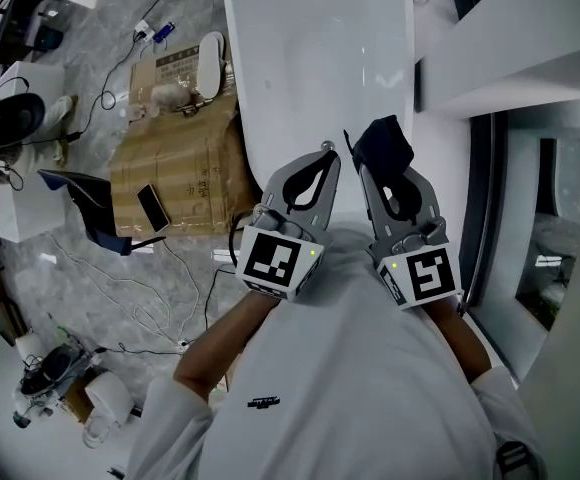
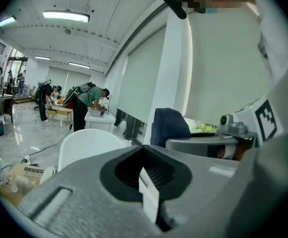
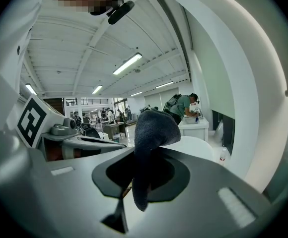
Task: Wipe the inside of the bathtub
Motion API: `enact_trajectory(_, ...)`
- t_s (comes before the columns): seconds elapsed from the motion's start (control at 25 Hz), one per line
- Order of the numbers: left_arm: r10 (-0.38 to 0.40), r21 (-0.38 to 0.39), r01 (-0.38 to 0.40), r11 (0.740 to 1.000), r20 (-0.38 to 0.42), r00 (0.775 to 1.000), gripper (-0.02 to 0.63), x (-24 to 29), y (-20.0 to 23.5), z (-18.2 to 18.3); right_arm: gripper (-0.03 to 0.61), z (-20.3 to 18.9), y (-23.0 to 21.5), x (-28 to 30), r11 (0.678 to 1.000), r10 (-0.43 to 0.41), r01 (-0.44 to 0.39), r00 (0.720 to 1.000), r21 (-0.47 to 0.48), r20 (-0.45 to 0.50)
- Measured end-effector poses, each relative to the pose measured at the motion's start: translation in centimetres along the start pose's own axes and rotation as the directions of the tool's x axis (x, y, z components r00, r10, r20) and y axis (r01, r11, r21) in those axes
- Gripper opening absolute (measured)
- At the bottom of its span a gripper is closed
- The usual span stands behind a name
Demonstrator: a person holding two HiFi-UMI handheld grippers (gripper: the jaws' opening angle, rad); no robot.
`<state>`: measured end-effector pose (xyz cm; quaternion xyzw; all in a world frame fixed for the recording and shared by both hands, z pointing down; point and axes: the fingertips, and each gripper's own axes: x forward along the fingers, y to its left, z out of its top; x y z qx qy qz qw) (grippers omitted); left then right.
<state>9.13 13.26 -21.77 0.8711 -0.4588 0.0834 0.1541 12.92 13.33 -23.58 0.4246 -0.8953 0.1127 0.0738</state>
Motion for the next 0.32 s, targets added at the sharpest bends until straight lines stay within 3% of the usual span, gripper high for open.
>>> enact_trajectory(0.32, -0.005, 0.016, 0.005, 1.0, 0.003, 1.0, -0.005, -0.35, -0.03, 0.46, 0.049, 0.07, 0.48, 0.13, 1.0, 0.007, -0.007, 1.0, 0.002, -0.001)
